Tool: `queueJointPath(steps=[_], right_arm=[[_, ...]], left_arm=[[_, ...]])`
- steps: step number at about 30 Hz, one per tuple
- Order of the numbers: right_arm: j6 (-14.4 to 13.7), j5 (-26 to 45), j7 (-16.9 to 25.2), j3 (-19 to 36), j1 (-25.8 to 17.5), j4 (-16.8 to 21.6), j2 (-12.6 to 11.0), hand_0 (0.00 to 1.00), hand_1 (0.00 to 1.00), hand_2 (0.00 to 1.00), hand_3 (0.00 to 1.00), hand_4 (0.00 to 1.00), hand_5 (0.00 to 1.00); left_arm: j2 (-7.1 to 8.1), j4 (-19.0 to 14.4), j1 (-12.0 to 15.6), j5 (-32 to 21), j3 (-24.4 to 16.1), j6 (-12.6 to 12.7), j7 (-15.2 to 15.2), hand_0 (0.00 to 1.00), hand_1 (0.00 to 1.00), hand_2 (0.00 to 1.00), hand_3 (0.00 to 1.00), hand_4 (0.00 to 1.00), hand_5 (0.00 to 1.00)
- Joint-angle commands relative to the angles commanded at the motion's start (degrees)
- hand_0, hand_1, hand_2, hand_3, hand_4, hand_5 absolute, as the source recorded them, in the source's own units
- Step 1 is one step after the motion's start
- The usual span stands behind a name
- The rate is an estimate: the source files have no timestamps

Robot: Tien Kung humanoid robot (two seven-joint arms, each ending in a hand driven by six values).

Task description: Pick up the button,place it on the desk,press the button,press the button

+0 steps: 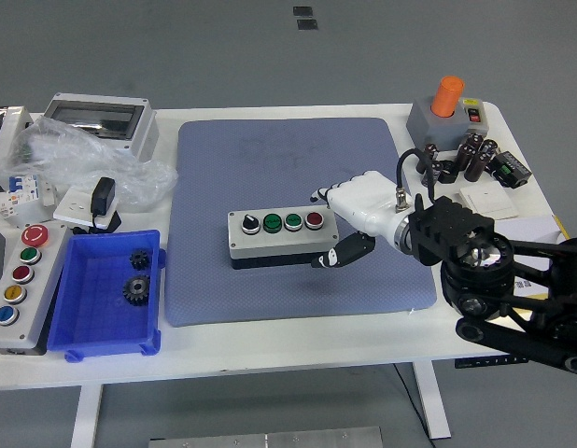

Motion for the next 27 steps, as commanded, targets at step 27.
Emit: queueJointPath(steps=[27], right_arm=[[-1.0, 2.1, 0.3, -4.6, 1.6, -3.4, 3.4, 0.356, 0.348, 0.257, 0.977, 0.414, 0.002]], left_arm=[[0.15, 0.0, -0.1, -1.1, 1.1, 0.0, -0.2, 0.593, 0.629, 0.603, 0.609, 0.515, 0.466]])
